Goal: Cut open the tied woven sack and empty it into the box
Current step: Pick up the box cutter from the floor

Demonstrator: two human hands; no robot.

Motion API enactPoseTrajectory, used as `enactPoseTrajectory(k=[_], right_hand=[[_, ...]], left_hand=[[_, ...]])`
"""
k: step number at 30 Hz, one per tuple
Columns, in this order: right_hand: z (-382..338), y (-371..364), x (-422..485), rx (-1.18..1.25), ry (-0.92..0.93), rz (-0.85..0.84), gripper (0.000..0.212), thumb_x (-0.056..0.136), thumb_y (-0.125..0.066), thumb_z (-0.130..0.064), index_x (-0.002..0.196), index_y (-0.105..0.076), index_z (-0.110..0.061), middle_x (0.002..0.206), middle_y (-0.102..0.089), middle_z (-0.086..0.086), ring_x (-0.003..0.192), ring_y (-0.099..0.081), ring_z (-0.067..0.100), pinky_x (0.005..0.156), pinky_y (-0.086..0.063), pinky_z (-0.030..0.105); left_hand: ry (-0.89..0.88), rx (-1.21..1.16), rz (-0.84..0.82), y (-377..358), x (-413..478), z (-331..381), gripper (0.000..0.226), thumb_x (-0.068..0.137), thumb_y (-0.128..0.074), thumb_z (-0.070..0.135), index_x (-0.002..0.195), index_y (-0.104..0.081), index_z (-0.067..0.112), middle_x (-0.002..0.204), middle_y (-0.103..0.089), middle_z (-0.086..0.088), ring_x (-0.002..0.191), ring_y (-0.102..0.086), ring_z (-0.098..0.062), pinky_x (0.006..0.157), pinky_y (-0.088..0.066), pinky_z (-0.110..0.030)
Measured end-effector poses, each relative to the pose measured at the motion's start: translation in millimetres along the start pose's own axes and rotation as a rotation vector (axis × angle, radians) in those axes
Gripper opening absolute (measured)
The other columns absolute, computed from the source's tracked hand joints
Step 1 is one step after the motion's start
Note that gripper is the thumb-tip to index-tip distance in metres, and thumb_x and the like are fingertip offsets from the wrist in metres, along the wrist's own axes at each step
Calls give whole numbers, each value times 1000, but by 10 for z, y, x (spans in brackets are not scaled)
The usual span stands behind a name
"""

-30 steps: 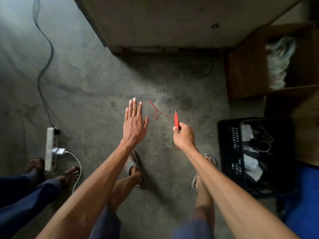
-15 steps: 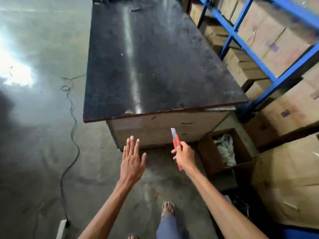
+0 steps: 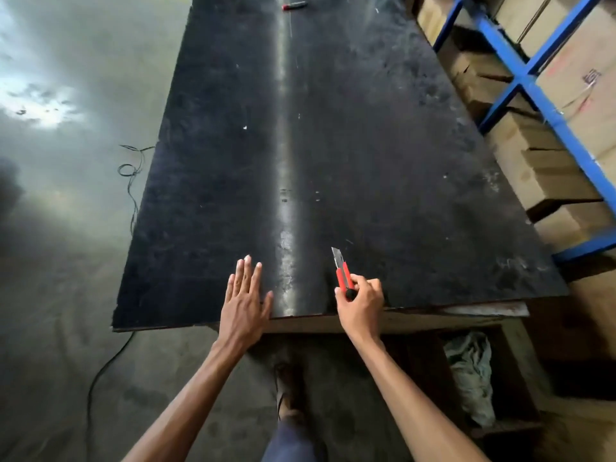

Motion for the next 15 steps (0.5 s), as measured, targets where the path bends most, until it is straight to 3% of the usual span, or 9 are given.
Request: enactPoseTrajectory(k=[3,15], right_hand=[[48,-312,420,-97,-48,-59,32,82,-78,-31,110,-73,-18,102,-60,4,94,-64,26,75,-52,33],[25,-735,1062,-231,-84,-84,38,81,-80,-37,113,-75,-17,96,-62,-1,90,-63,20,65,-55,33]], left_hand=[[54,28,-42,-213,418,-82,73,96,-21,48,158,-23,9,168,-6,-10,155,2,-21,127,-6,-39],[145,124,-136,-528,884,-109,70,100,-27,44,160,-12,11,168,-2,-12,156,0,-25,126,-11,-44]])
Point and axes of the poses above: each hand's wrist, its own x-axis towards the middle knuckle, its own y-axis out of the back of the hand, z = x × y, the point moved 1 cm from there along x, towards the middle knuckle
